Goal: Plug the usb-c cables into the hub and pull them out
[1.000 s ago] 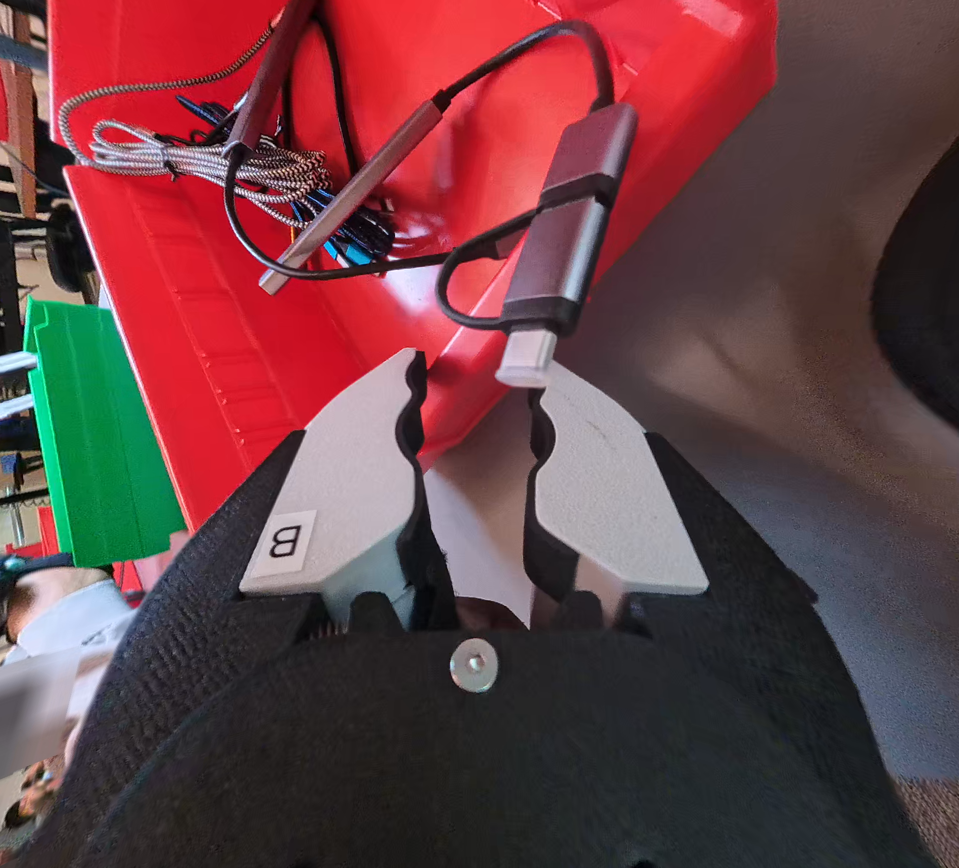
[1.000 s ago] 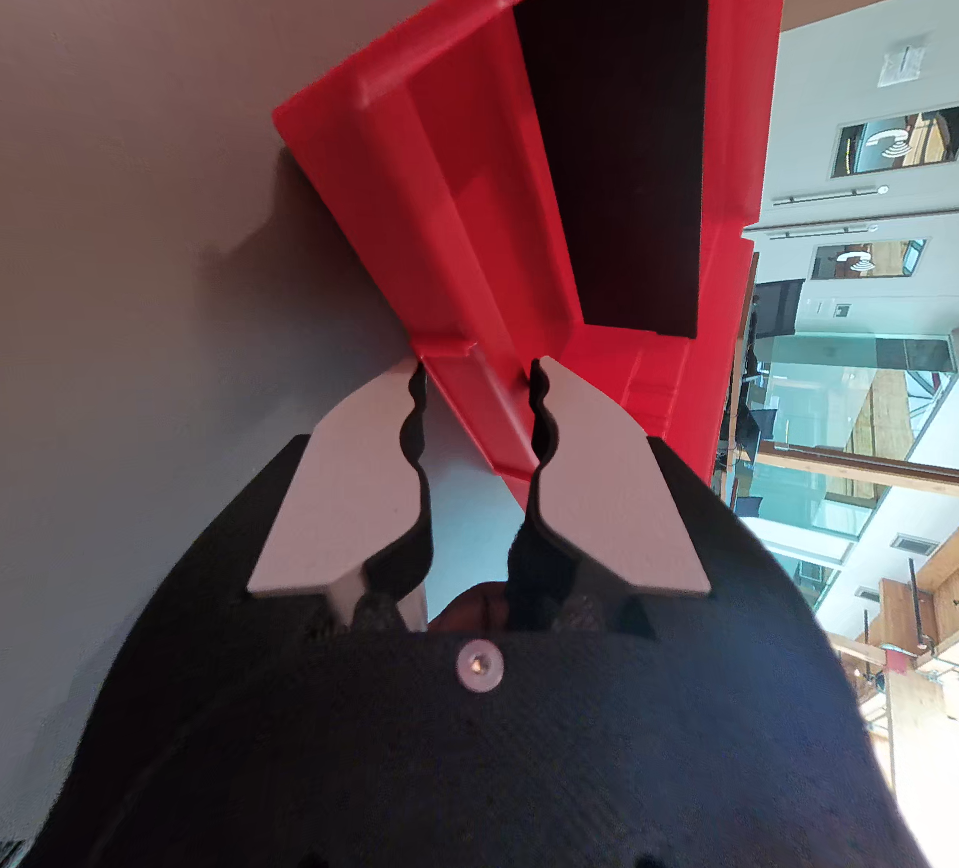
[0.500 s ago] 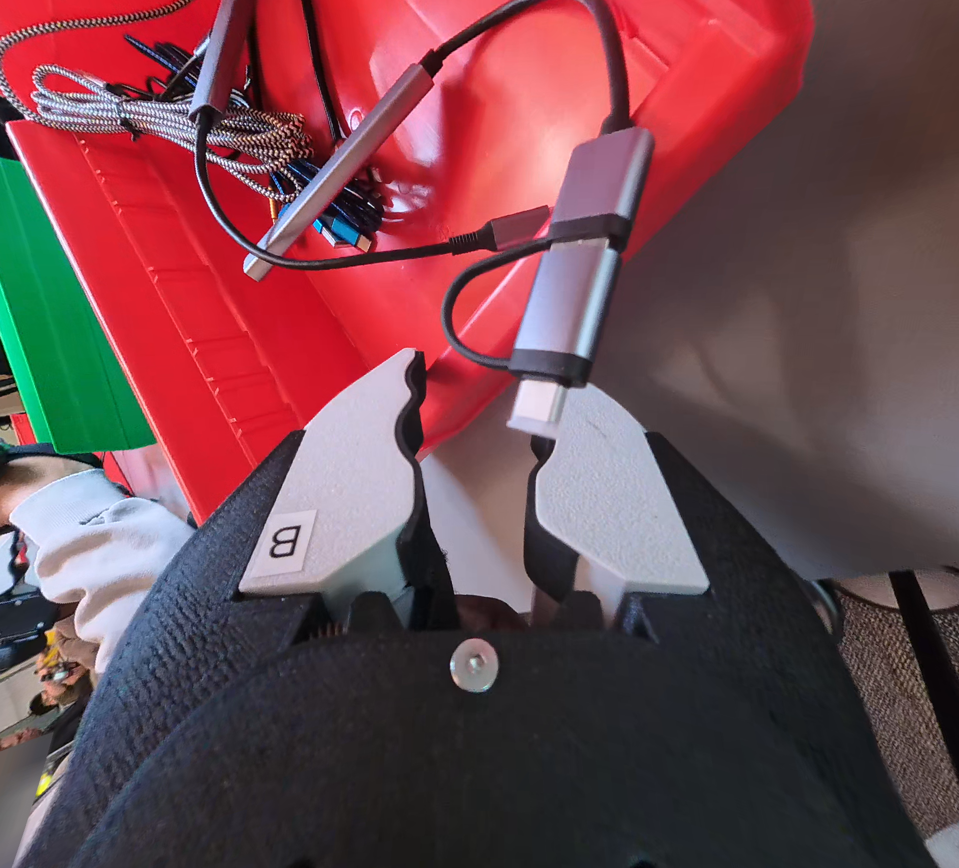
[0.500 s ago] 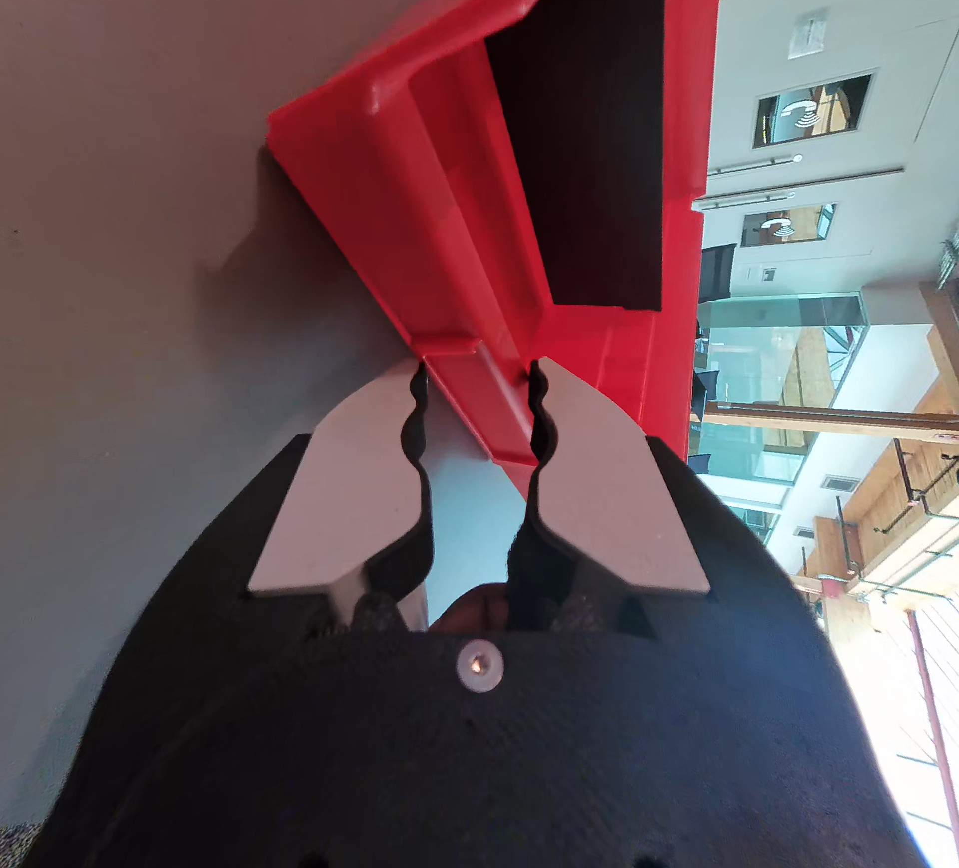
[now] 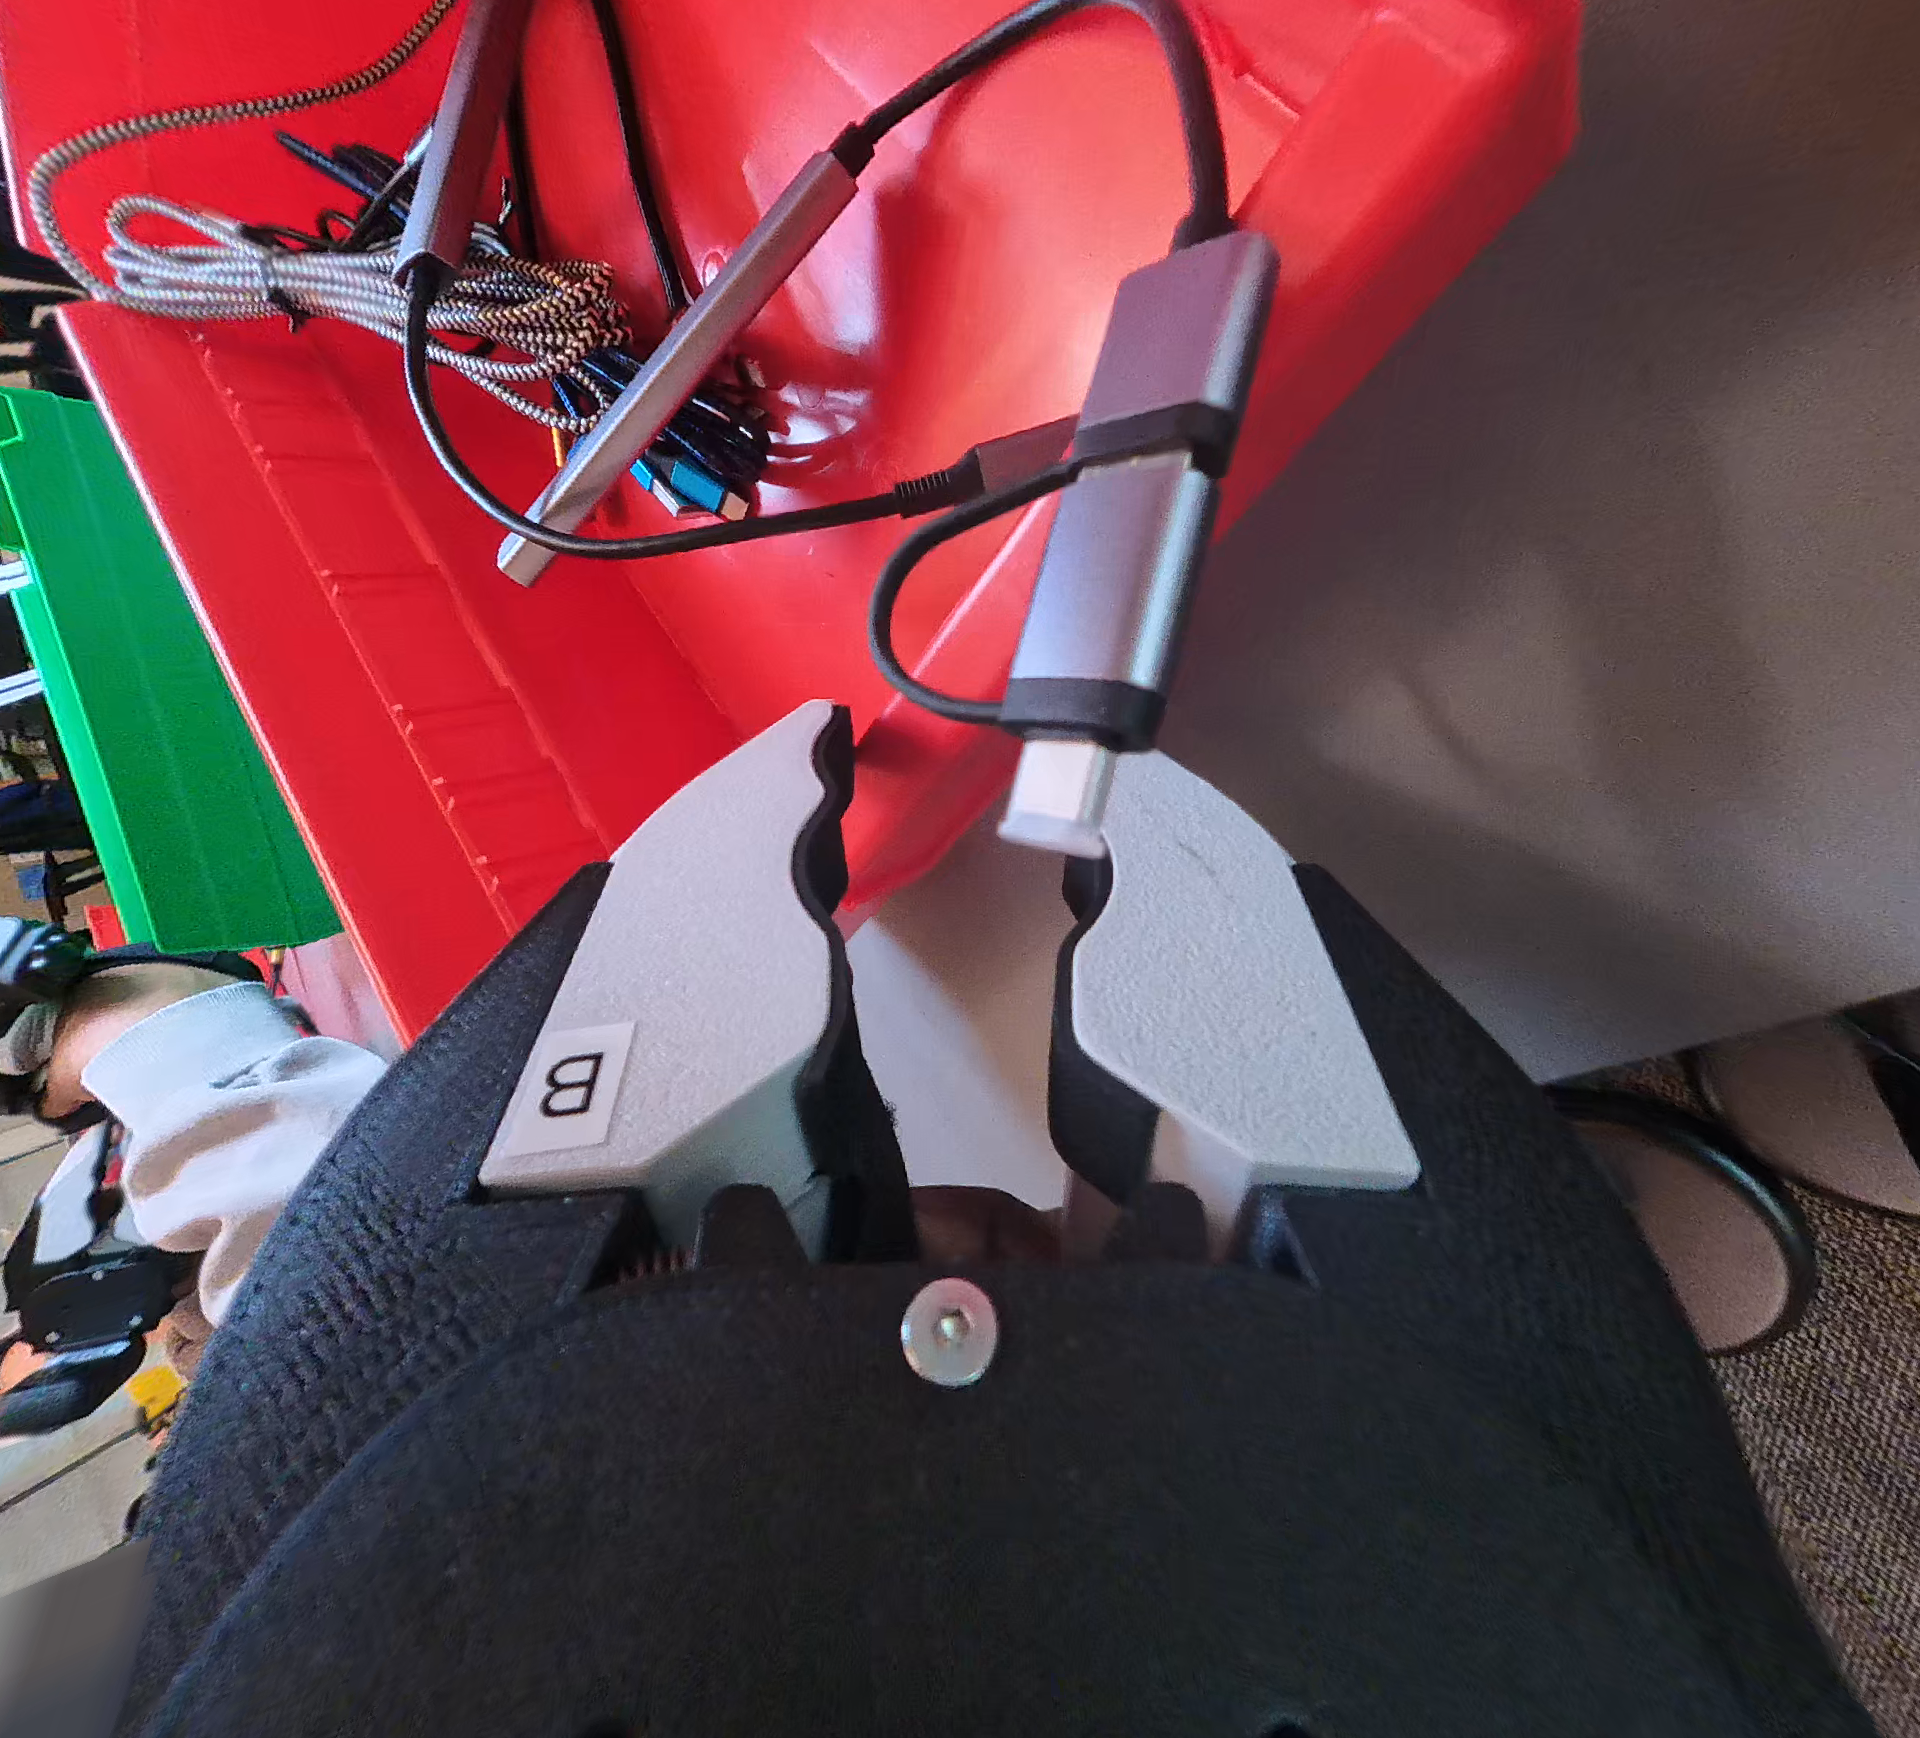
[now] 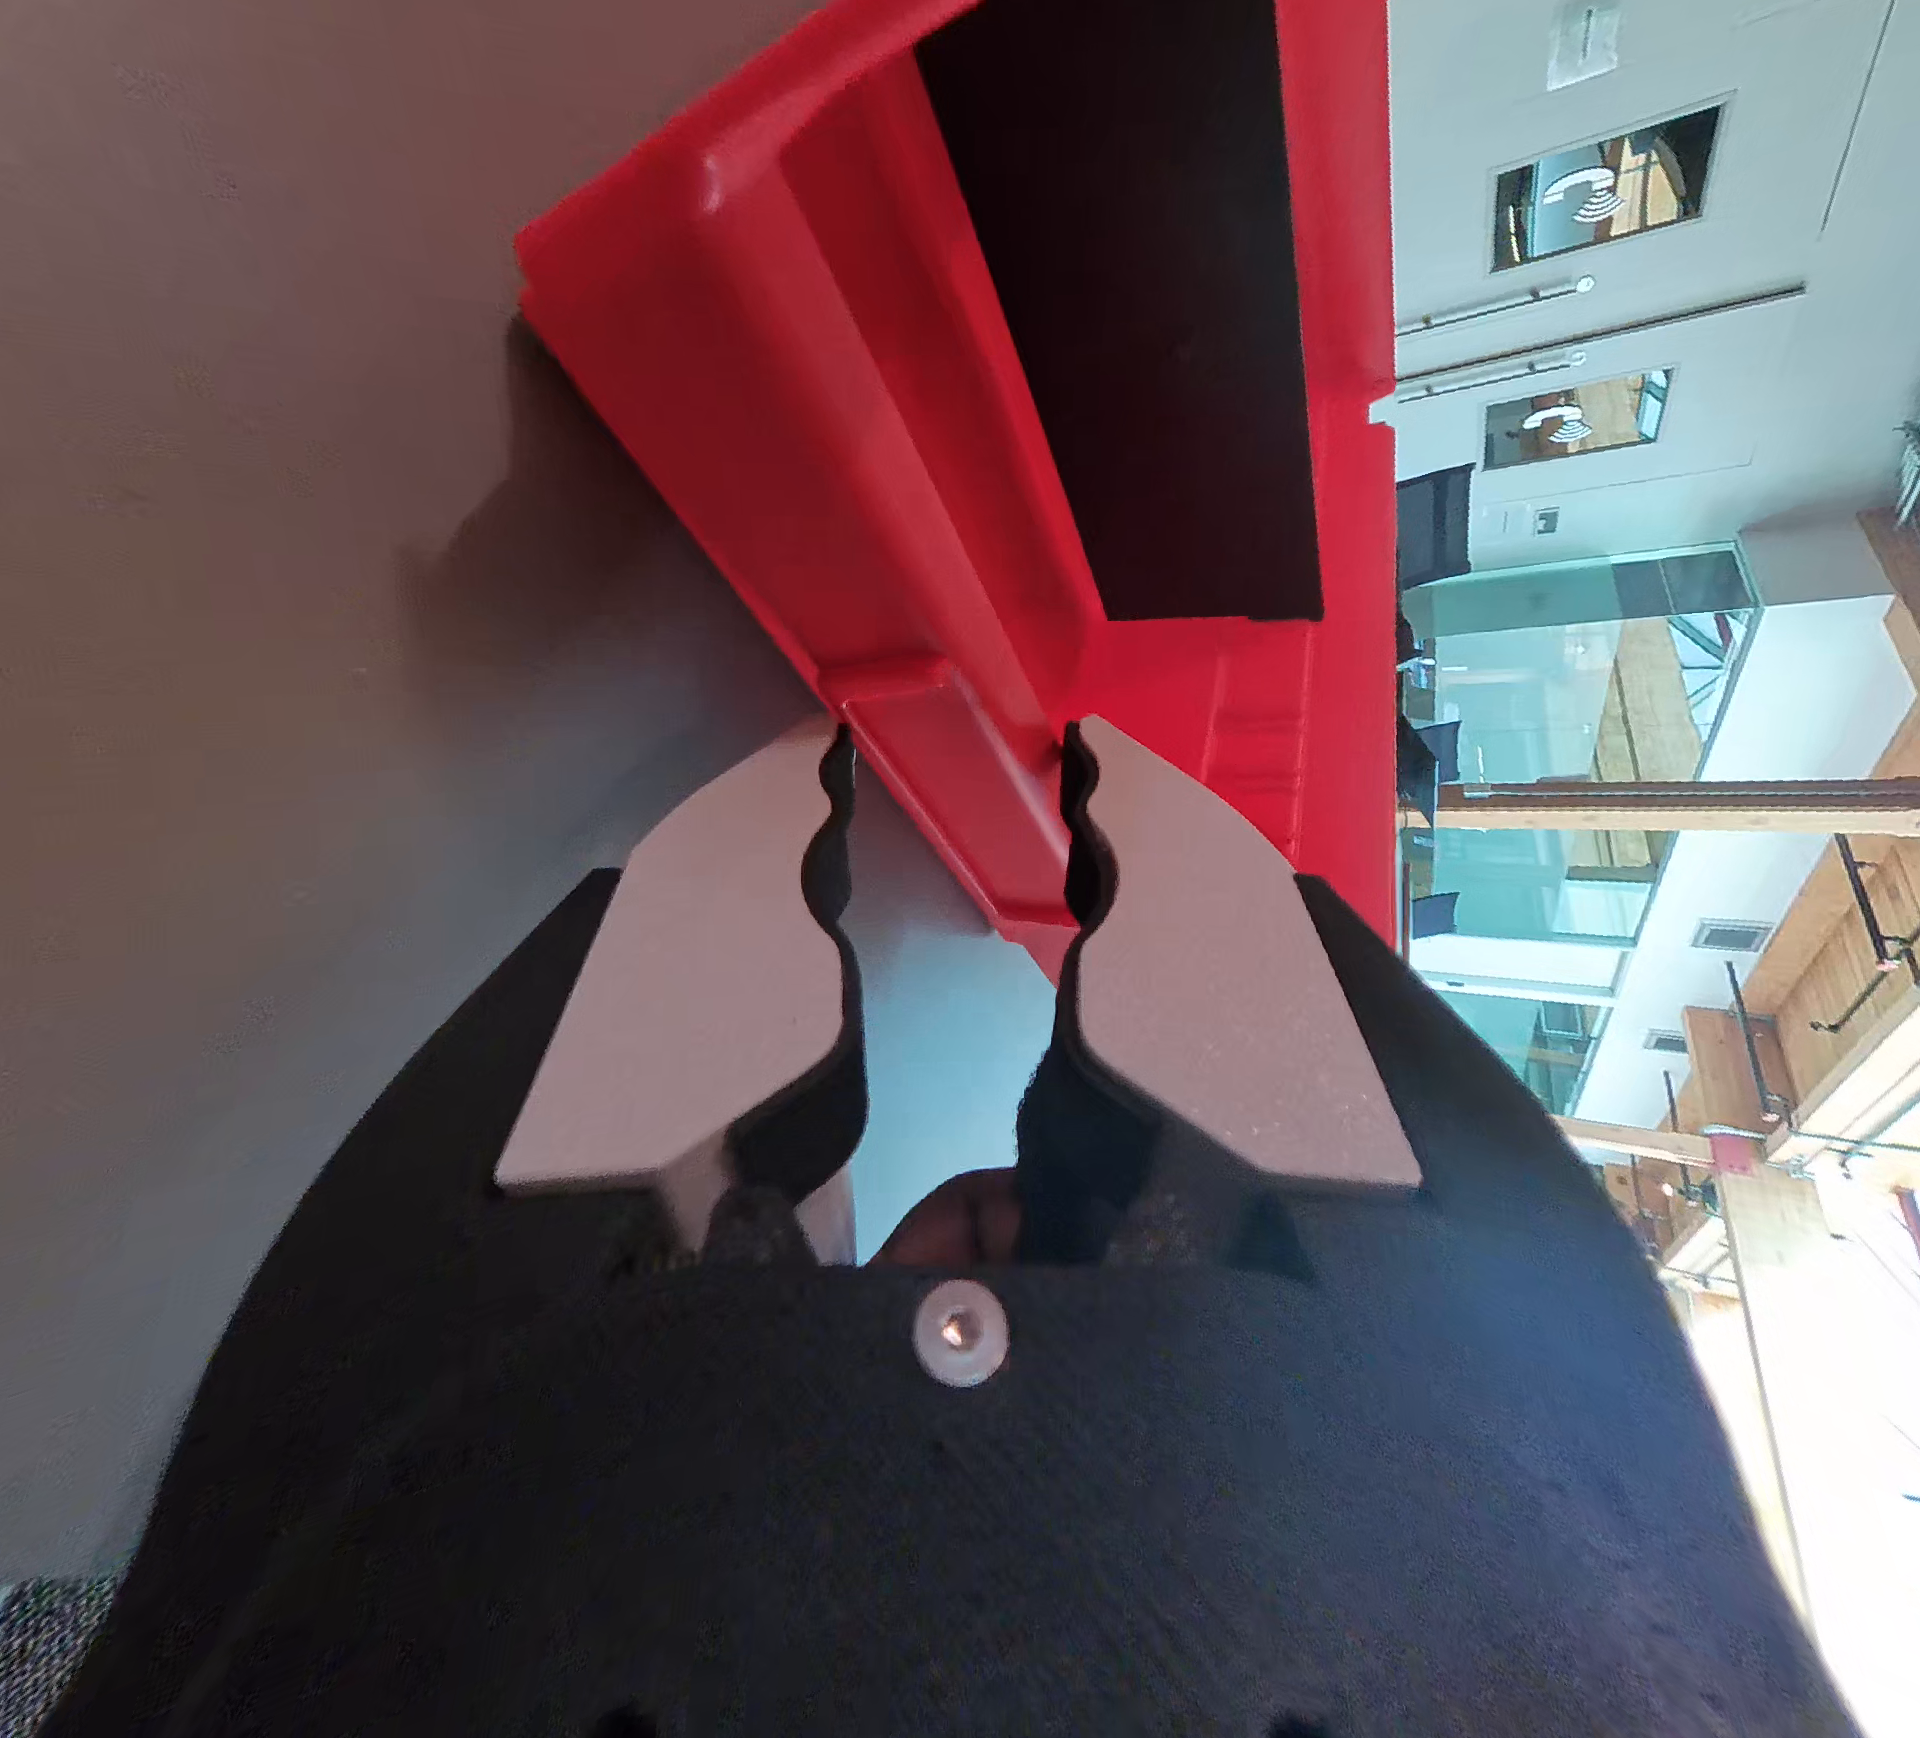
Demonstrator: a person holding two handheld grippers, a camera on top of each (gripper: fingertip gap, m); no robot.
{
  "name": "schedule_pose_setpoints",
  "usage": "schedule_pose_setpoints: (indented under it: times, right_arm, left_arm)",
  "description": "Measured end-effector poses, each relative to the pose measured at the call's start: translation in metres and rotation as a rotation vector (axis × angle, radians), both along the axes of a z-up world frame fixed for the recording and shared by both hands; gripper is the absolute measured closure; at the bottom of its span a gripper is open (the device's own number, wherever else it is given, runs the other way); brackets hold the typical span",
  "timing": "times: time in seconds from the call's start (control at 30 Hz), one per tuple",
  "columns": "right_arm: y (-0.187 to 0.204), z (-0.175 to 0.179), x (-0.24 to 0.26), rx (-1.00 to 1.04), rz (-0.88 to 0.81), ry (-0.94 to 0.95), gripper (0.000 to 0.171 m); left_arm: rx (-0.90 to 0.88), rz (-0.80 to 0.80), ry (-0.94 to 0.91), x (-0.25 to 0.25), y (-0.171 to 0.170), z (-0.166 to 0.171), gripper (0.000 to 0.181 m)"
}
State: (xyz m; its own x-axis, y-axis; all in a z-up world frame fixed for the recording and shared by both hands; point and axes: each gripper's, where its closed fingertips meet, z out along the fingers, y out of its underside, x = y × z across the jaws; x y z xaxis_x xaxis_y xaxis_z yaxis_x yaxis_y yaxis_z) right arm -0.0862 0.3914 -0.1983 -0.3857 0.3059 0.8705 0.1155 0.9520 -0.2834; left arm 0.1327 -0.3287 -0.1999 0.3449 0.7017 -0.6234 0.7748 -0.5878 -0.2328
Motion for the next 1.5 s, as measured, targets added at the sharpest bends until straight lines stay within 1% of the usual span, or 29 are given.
schedule_pose_setpoints:
  times: [0.1, 0.2, 0.27, 0.33, 0.4, 0.47, 0.53, 0.6, 0.67, 0.7, 0.77, 0.8, 0.87, 0.93, 1.0, 1.03, 1.1, 1.13, 1.17, 1.23, 1.33, 1.4, 1.47, 1.5]
  right_arm:
    - [-0.002, 0.0, 0.002, -0.061, -0.003, -0.023, 0.132]
    - [-0.012, 0.001, 0.01, -0.286, -0.009, -0.111, 0.123]
    - [-0.018, 0.006, 0.018, -0.421, 0.008, -0.15, 0.118]
    - [-0.022, 0.013, 0.027, -0.573, 0.019, -0.194, 0.109]
    - [-0.027, 0.032, 0.033, -0.744, 0.065, -0.184, 0.103]
    - [-0.03, 0.057, 0.039, -0.91, 0.128, -0.131, 0.098]
    - [-0.028, 0.089, 0.044, -1.066, 0.187, -0.004, 0.093]
    - [-0.023, 0.125, 0.052, -1.228, 0.262, 0.151, 0.091]
    - [-0.017, 0.157, 0.064, -1.381, 0.342, 0.282, 0.086]
    - [-0.016, 0.17, 0.07, -1.447, 0.383, 0.328, 0.083]
    - [-0.012, 0.192, 0.079, -1.557, 0.446, 0.398, 0.076]
    - [-0.012, 0.202, 0.083, -1.6, 0.478, 0.427, 0.072]
    - [-0.017, 0.216, 0.09, -1.644, 0.536, 0.447, 0.07]
    - [-0.027, 0.224, 0.096, -1.643, 0.584, 0.444, 0.069]
    - [-0.039, 0.229, 0.102, -1.619, 0.623, 0.449, 0.069]
    - [-0.043, 0.232, 0.105, -1.609, 0.637, 0.462, 0.068]
    - [-0.049, 0.238, 0.11, -1.595, 0.658, 0.483, 0.069]
    - [-0.052, 0.24, 0.112, -1.591, 0.663, 0.484, 0.075]
    - [-0.055, 0.241, 0.112, -1.584, 0.668, 0.476, 0.07]
    - [-0.065, 0.24, 0.113, -1.549, 0.677, 0.451, 0.07]
    - [-0.074, 0.239, 0.112, -1.485, 0.678, 0.449, 0.07]
    - [-0.078, 0.237, 0.112, -1.464, 0.683, 0.445, 0.07]
    - [-0.08, 0.236, 0.112, -1.459, 0.687, 0.442, 0.07]
    - [-0.08, 0.236, 0.112, -1.461, 0.687, 0.444, 0.071]
  left_arm:
    - [0.001, -0.003, 0.009, 0.004, -0.003, 0.0, 0.142]
    - [0.107, 0.066, 0.03, 0.003, 0.002, 0.0, 0.136]
    - [0.138, 0.05, 0.045, 0.004, 0.006, 0.002, 0.135]
    - [0.242, -0.003, 0.101, 0.002, 0.021, 0.011, 0.126]
    - [0.336, -0.059, 0.216, -0.001, 0.032, 0.031, 0.124]
    - [0.44, -0.118, 0.388, -0.006, 0.04, 0.059, 0.121]
    - [0.535, -0.081, 0.653, -0.015, 0.03, 0.097, 0.121]
    - [0.637, 0.008, 0.847, -0.017, 0.015, 0.124, 0.121]
    - [0.725, 0.054, 0.974, -0.02, 0.007, 0.139, 0.12]
    - [0.772, 0.048, 0.983, -0.023, 0.01, 0.14, 0.12]
    - [0.821, 0.047, 0.921, -0.035, 0.016, 0.133, 0.12]
    - [0.803, 0.057, 0.859, -0.042, 0.016, 0.126, 0.12]
    - [0.686, 0.062, 0.713, -0.057, 0.01, 0.113, 0.12]
    - [0.526, 0.023, 0.605, -0.078, -0.003, 0.106, 0.126]
    - [0.376, -0.012, 0.482, -0.101, -0.019, 0.094, 0.136]
    - [0.343, -0.011, 0.415, -0.112, -0.024, 0.086, 0.141]
    - [0.301, -0.015, 0.304, -0.133, -0.035, 0.071, 0.143]
    - [0.281, -0.018, 0.267, -0.142, -0.04, 0.064, 0.144]
    - [0.258, -0.015, 0.233, -0.15, -0.046, 0.058, 0.144]
    - [0.188, -0.003, 0.17, -0.161, -0.06, 0.044, 0.143]
    - [0.113, 0.001, 0.077, -0.169, -0.071, 0.02, 0.143]
    - [0.032, -0.002, 0.019, -0.169, -0.079, 0.006, 0.144]
    - [-0.092, -0.006, -0.071, -0.163, -0.09, -0.005, 0.157]
    - [-0.134, -0.013, -0.069, -0.163, -0.091, -0.004, 0.16]
